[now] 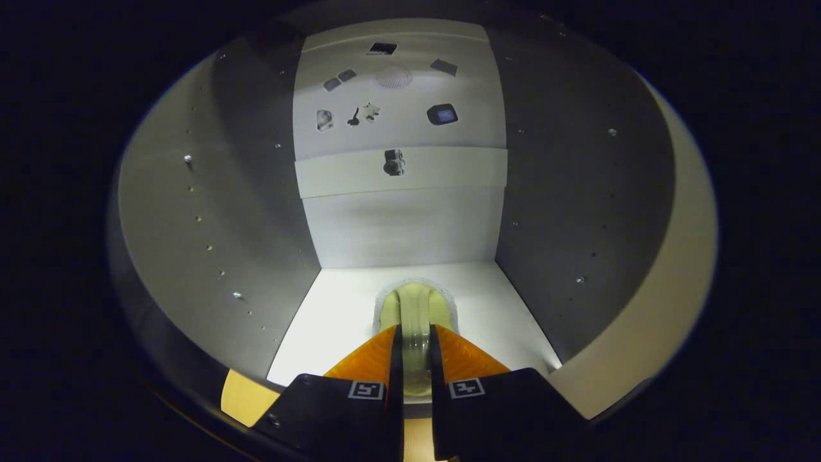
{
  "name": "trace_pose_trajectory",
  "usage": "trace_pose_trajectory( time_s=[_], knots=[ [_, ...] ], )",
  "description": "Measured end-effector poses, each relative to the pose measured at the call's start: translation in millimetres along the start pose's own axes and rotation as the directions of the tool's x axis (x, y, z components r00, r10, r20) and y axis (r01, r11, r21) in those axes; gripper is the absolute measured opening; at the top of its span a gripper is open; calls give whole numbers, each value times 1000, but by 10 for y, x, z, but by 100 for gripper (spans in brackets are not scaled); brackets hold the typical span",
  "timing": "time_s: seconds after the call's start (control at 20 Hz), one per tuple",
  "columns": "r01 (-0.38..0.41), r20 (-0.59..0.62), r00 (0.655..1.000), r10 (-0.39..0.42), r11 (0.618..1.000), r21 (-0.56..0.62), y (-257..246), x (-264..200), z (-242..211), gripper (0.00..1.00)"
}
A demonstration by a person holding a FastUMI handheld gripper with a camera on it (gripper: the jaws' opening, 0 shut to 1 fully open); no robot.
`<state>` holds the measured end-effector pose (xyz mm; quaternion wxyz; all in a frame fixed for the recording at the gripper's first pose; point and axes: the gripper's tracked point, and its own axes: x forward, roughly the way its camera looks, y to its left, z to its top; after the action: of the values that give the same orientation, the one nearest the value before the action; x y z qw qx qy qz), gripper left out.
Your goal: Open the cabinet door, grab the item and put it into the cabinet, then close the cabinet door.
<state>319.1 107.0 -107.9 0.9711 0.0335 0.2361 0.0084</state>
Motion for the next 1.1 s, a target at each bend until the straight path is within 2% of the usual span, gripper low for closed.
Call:
trace_pose_trajectory(
  time_s=[0.2,0.45,0.55,0.9,1.1],
  knots=[
    [17,-21,1000,-17,999,-37,22,281,-102,22],
    [35,-30,999,-35,999,-18,-10,525,-93,22],
    [53,-20,998,-53,999,-8,-54,593,-53,26],
    [53,3,999,-53,999,2,-88,544,-1,97],
    [49,96,994,-50,999,18,-120,299,258,98]
  ],
)
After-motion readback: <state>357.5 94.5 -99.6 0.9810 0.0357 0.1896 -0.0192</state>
